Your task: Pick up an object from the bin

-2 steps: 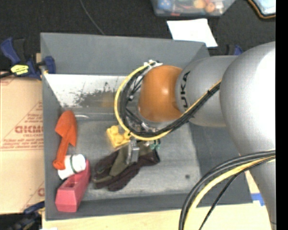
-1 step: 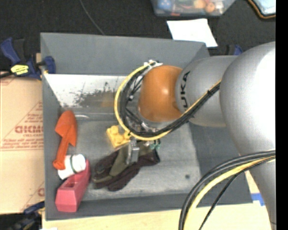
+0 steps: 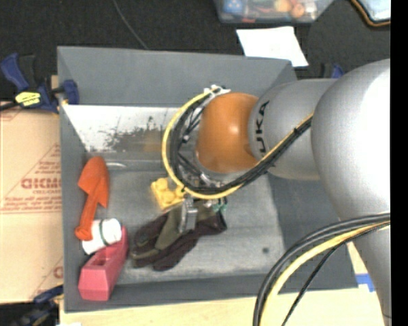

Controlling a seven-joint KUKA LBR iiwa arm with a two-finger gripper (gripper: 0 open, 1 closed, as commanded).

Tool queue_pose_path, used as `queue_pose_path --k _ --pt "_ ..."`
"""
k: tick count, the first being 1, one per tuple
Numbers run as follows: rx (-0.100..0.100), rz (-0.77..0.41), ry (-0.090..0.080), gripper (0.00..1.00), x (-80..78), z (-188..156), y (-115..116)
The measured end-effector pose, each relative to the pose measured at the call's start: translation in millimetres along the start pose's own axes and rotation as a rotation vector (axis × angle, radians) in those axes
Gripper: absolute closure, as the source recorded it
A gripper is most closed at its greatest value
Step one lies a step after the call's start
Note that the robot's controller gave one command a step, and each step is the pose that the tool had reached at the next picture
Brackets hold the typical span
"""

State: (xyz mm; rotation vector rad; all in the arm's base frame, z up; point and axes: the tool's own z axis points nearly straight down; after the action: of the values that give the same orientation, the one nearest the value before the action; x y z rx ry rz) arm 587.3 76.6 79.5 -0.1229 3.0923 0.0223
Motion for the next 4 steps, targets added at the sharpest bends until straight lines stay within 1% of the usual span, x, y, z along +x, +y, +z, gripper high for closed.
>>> queue_pose_path --k 1,2,3,4 --pt "0.0 0.0 0.0 0.0 0.0 0 0" --pt "0.0 0.001 0.0 1.0 0.0 0 0" --pt "0.0 0.001 0.0 1.0 0.0 0 0" --pt "0.001 -0.19 -0.003 1.0 41.1 -37 -48"
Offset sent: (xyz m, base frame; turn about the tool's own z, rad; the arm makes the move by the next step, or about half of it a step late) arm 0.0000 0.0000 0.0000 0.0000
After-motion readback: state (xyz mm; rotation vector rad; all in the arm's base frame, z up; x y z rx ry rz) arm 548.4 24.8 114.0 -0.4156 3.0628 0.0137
